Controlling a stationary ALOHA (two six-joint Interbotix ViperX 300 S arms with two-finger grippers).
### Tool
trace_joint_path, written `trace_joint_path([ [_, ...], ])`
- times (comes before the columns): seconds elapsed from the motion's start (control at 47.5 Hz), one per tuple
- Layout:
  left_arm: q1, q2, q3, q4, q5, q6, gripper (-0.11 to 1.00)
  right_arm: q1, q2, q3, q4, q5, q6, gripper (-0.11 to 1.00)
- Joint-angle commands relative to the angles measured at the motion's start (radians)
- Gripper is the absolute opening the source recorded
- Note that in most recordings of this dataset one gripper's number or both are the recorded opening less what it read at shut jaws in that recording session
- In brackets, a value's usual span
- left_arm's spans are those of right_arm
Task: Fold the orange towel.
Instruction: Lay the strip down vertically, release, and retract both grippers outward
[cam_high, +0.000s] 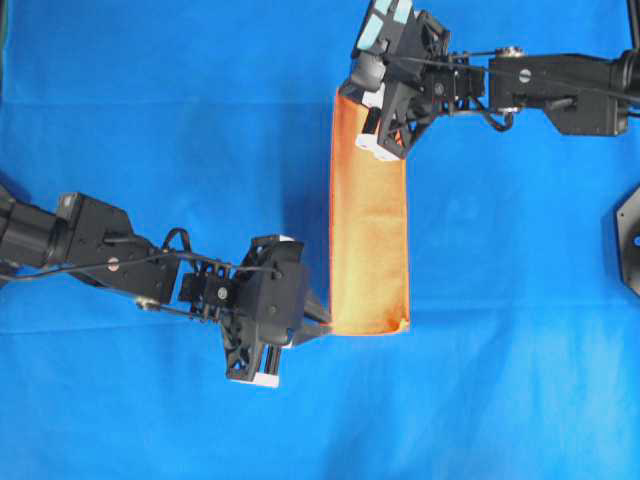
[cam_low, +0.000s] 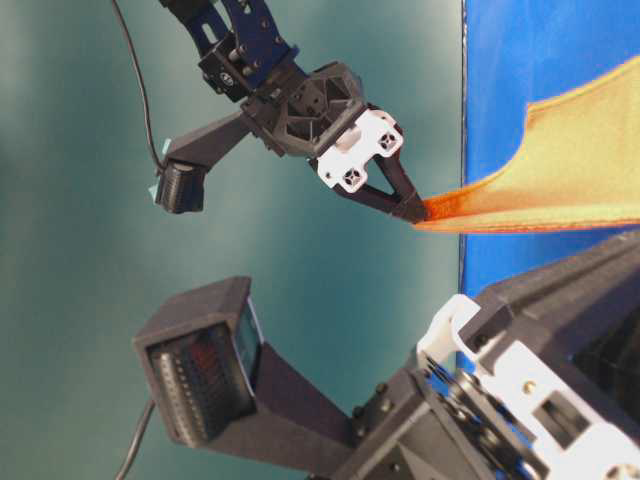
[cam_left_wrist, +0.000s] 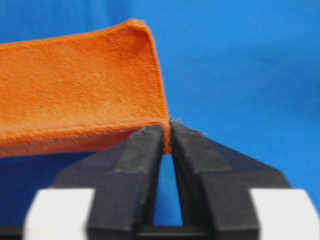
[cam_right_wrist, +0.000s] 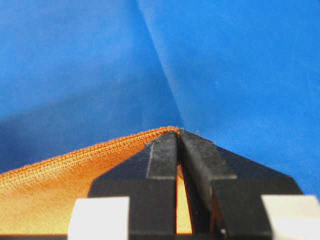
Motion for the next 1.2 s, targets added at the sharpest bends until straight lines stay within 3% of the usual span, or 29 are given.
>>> trace_joint_path([
  [0.0, -0.014, -0.031, -0.006, 0.002, -0.009, -0.002, 0.15, -0.008, -0.015, -0.003, 0.0, -0.009, 0.002, 0.03],
  [0.147, -0.012, -0.032, -0.002, 0.002, -0.009, 0.0, 0.42, -0.008, -0.015, 0.018, 0.0, -0.011, 0.011, 0.05],
  [0.252, -0.014, -0.032, 0.0, 0.003, -0.005, 0.0, 0.56, 0.012, -0.015, 0.026, -0.005, -0.017, 0.002, 0.34],
  [0.336, -0.014, -0.034, 0.0, 0.003, -0.003, 0.003, 0.59, 0.029, -0.015, 0.028, -0.006, -0.014, 0.0, 0.57],
  [0.4, -0.014, -0.035, 0.0, 0.003, -0.003, 0.005, 0.61, 0.029, -0.017, 0.028, -0.005, -0.011, 0.005, 0.67],
  [0.526, -0.014, -0.049, 0.005, 0.003, 0.021, 0.006, 0.7, 0.029, -0.025, 0.031, -0.005, 0.009, 0.006, 0.62],
  [0.652, -0.014, -0.101, 0.017, 0.003, 0.137, -0.002, 0.76, 0.031, -0.054, 0.038, -0.005, 0.04, 0.006, 0.64],
  [0.883, -0.014, -0.241, 0.058, 0.003, 0.33, -0.009, 0.77, 0.035, -0.209, 0.121, 0.0, 0.054, 0.017, 0.64],
  [1.052, -0.012, -0.347, 0.107, 0.003, 0.319, -0.009, 0.76, 0.067, -0.357, 0.225, 0.017, 0.034, 0.035, 0.64],
  [1.178, -0.006, -0.425, 0.16, 0.003, 0.225, -0.009, 0.77, 0.129, -0.492, 0.321, 0.034, -0.014, 0.072, 0.64],
])
